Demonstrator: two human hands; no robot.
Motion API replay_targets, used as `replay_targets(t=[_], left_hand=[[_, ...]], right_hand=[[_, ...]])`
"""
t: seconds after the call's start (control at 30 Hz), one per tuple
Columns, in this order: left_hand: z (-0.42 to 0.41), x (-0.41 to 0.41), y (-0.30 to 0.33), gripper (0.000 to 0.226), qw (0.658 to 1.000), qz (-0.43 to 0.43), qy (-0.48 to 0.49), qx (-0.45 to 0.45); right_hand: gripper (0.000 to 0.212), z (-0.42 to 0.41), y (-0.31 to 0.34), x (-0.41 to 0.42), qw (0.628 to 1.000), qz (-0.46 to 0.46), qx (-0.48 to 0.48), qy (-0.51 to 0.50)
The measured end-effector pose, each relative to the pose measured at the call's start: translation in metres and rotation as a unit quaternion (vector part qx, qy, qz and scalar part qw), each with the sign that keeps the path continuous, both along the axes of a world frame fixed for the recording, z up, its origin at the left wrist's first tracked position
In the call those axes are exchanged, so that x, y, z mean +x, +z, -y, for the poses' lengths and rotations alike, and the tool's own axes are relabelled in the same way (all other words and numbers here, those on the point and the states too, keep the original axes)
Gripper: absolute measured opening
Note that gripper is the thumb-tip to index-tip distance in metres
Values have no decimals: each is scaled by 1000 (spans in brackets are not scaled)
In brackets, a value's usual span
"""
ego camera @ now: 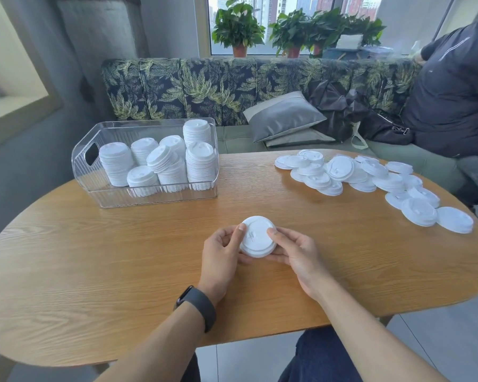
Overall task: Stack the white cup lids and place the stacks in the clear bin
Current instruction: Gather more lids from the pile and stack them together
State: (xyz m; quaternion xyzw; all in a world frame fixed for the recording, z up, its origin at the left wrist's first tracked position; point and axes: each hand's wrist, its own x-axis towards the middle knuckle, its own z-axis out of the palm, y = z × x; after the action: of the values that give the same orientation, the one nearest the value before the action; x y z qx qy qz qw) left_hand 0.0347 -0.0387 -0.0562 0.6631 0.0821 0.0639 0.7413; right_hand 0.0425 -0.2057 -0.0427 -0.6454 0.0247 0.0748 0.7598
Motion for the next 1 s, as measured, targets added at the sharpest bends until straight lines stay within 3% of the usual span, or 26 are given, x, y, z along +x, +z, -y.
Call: replay_targets(t=[0.37,0.77,0.9,1.0], left_hand=[[-88,2,1,28,995,-9,38,94],[-186,-4,2,30,984,-24,116,136],[-208,-7,0,32,959,-14,110,259],[-219,-13,6,56,922,23,76,378]], right_hand=[[35,-76,0,7,998,-36,0,51],[27,-173,4,20,990,-44,-15,131],[22,-200,2,29,994,-54,-7,94],[17,-215,1,36,996,-60,11,71]])
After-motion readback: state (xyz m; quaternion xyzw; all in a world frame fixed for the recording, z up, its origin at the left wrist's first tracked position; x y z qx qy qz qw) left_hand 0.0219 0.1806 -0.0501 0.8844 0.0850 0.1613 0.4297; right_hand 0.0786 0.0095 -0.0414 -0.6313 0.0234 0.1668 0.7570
